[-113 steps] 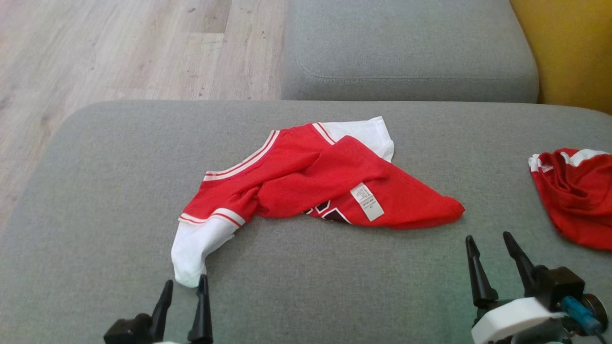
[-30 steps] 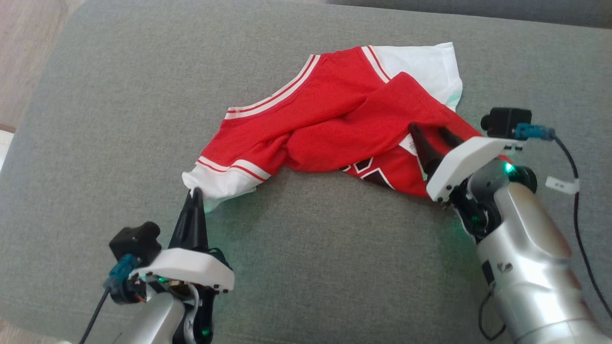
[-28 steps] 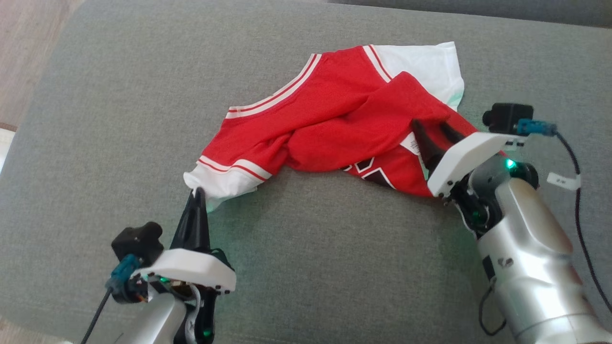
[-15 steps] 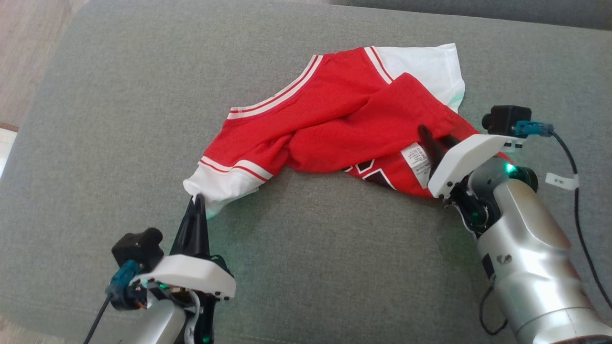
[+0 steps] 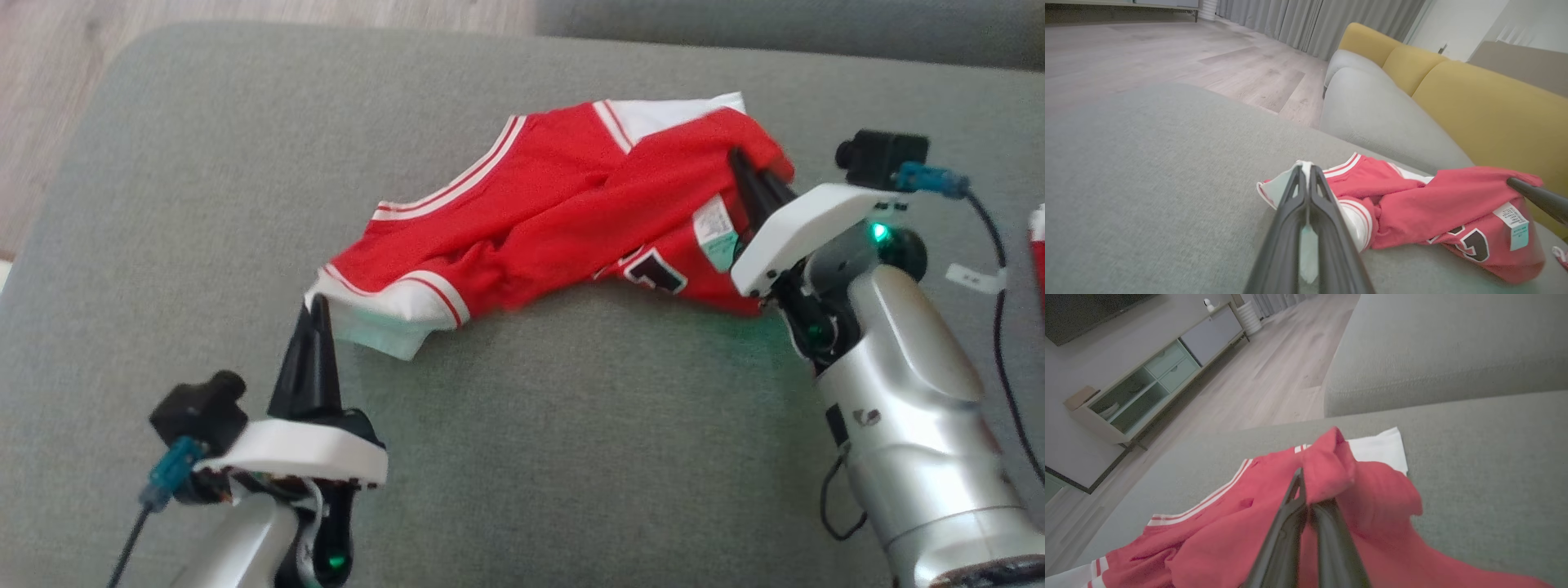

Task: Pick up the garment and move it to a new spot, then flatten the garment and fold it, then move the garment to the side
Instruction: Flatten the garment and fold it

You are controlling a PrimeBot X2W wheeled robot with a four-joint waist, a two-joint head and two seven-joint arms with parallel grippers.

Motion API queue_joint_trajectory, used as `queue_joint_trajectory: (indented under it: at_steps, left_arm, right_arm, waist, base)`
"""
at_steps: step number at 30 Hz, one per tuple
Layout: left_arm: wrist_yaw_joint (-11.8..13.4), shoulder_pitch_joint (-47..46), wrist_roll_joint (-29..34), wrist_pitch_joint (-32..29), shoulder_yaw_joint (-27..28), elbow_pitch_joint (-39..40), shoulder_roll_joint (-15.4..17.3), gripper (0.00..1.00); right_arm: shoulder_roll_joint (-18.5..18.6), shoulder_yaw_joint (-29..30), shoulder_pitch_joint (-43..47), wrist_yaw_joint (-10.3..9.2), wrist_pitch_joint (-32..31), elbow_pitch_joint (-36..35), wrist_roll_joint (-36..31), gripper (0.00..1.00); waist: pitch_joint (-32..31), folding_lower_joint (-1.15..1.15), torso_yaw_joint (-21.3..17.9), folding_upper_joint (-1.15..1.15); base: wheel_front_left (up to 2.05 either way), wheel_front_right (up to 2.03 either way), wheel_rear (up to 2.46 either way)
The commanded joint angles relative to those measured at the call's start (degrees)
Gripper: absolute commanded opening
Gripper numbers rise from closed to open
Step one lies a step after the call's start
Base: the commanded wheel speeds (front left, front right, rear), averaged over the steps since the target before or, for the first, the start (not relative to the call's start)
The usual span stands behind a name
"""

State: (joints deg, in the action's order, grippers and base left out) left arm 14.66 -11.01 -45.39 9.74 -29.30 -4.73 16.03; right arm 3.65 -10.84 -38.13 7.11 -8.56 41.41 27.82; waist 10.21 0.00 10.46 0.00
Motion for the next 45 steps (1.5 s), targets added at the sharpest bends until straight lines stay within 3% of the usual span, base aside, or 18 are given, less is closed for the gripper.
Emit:
queue_joint_trajectory:
  at_steps: [1,9,16,25,27,28,29,45]
  left_arm:
    - [-0.13,-2.31,-0.07,0.89,2.87,2.64,1.69,0.0]
    - [1.4,-2.16,0.32,-0.07,4.12,10.74,3.86,0.0]
    - [3.65,2.43,0.42,-1.47,3.3,17.15,5.0,0.0]
    - [4.17,8.39,-1.51,-0.35,2.53,13.29,3.8,0.0]
    - [3.66,8.51,-2.07,0.22,2.67,11.2,3.3,0.0]
    - [3.52,8.48,-2.22,0.37,2.79,10.56,3.23,0.0]
    - [3.39,8.44,-2.36,0.51,2.92,10.02,3.18,0.0]
    - [2.79,8.27,-3.18,1.01,3.79,7.08,3.65,0.0]
  right_arm:
    - [-0.05,-1.16,-1.4,0.37,0.42,-3.2,0.44,0.0]
    - [2.51,-0.27,5.62,0.37,-3.54,-13.74,0.49,0.0]
    - [3.36,6.06,19.96,0.37,-6.54,-26.04,-1.31,0.0]
    - [-0.04,11.66,32.35,0.37,-7.45,-31.57,-5.58,0.0]
    - [-0.49,11.32,32.93,0.37,-5.89,-32.09,-6.98,0.36]
    - [-0.58,11.16,33.09,0.37,-5.34,-32.3,-7.25,0.63]
    - [-0.64,10.95,33.26,0.37,-4.75,-32.56,-7.67,1.0]
    - [-0.77,8.65,35.7,0.37,-1.11,-31.72,-8.31,1.0]
  waist:
    - [-1.14,0.0,-0.89,0.0]
    - [-3.84,0.0,-3.01,0.0]
    - [-3.91,0.0,-3.37,0.0]
    - [-2.41,0.0,-4.29,0.0]
    - [-2.26,0.0,-4.82,0.0]
    - [-2.28,0.0,-5.01,0.0]
    - [-2.29,0.0,-5.22,0.0]
    - [-2.24,0.0,-7.33,0.0]
  base:
    - [0.0,0.0,0.0]
    - [0.0,0.0,0.0]
    - [0.0,0.0,0.0]
    - [0.0,0.0,0.0]
    - [0.0,0.0,0.0]
    - [0.0,0.0,0.0]
    - [0.0,0.0,0.0]
    - [0.0,0.0,0.0]
